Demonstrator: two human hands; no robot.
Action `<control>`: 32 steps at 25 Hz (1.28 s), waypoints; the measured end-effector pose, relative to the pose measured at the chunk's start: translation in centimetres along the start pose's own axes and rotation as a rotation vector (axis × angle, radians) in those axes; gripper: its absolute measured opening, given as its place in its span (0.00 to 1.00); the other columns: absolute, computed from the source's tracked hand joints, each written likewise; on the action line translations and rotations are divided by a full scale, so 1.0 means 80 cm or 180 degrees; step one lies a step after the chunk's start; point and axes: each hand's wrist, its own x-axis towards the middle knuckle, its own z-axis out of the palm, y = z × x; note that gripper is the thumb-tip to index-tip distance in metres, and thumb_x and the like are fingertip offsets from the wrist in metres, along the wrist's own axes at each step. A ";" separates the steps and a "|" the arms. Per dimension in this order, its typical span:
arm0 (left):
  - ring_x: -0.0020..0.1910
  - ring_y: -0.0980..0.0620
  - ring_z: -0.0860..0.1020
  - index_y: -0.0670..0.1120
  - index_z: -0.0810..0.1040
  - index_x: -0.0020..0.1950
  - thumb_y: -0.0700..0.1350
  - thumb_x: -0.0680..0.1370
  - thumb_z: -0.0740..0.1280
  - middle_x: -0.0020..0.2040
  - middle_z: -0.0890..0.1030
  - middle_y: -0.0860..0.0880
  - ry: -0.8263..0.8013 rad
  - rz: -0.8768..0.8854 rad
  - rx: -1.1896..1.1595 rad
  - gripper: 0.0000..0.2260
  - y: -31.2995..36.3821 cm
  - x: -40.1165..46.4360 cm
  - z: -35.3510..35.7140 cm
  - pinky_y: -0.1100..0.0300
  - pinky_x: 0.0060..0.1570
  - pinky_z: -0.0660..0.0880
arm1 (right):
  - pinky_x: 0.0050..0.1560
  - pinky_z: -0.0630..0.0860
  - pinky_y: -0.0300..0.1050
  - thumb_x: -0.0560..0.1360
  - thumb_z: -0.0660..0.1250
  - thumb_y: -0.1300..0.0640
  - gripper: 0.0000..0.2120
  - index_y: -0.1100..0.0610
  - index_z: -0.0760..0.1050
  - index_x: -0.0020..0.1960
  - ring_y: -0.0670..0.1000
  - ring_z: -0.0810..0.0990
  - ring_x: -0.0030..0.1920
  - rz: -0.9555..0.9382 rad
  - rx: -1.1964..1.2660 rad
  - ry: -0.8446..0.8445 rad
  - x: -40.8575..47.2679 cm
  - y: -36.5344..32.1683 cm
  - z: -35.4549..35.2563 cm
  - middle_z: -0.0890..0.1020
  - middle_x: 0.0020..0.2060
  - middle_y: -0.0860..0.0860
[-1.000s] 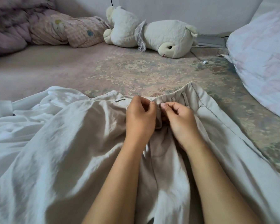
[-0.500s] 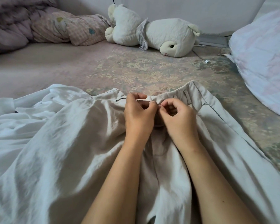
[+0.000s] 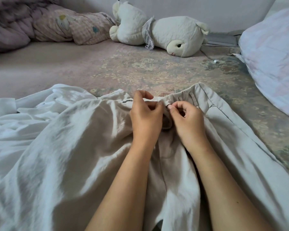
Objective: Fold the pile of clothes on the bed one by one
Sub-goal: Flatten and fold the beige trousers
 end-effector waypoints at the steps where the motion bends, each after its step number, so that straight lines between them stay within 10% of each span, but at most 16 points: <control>1: 0.34 0.45 0.80 0.53 0.64 0.43 0.39 0.73 0.68 0.36 0.83 0.45 0.0009 0.0072 0.0045 0.14 0.000 0.000 0.001 0.51 0.38 0.76 | 0.46 0.75 0.44 0.76 0.66 0.62 0.03 0.57 0.77 0.43 0.47 0.78 0.40 0.0025 0.0008 -0.0023 0.001 0.000 0.000 0.80 0.36 0.47; 9: 0.38 0.45 0.77 0.53 0.61 0.41 0.37 0.74 0.65 0.37 0.80 0.46 -0.0155 0.0611 0.0617 0.15 0.001 0.001 -0.002 0.49 0.42 0.75 | 0.45 0.75 0.40 0.76 0.66 0.59 0.04 0.55 0.78 0.43 0.44 0.78 0.39 -0.0072 -0.0152 -0.0202 0.006 -0.002 -0.008 0.80 0.35 0.45; 18: 0.37 0.40 0.80 0.60 0.61 0.40 0.43 0.68 0.65 0.37 0.82 0.40 0.0025 -0.0082 -0.0034 0.15 -0.004 0.003 0.001 0.42 0.45 0.77 | 0.44 0.72 0.34 0.78 0.64 0.61 0.06 0.55 0.76 0.43 0.43 0.75 0.40 0.0163 0.0066 -0.0414 0.006 -0.004 -0.006 0.78 0.36 0.44; 24: 0.38 0.52 0.79 0.49 0.65 0.48 0.41 0.72 0.72 0.38 0.81 0.50 0.0073 0.0377 0.0308 0.16 0.007 -0.005 0.003 0.55 0.43 0.77 | 0.47 0.72 0.52 0.78 0.63 0.58 0.07 0.62 0.75 0.46 0.57 0.77 0.45 -0.0601 -0.0940 -0.0170 0.002 0.000 0.002 0.80 0.41 0.56; 32: 0.38 0.47 0.82 0.54 0.60 0.42 0.41 0.71 0.73 0.37 0.83 0.47 0.0352 -0.0008 0.0019 0.20 -0.001 0.005 0.000 0.45 0.46 0.78 | 0.42 0.66 0.45 0.77 0.63 0.61 0.07 0.64 0.74 0.43 0.57 0.75 0.41 -0.1180 -0.1035 -0.0057 -0.001 0.003 0.006 0.78 0.39 0.58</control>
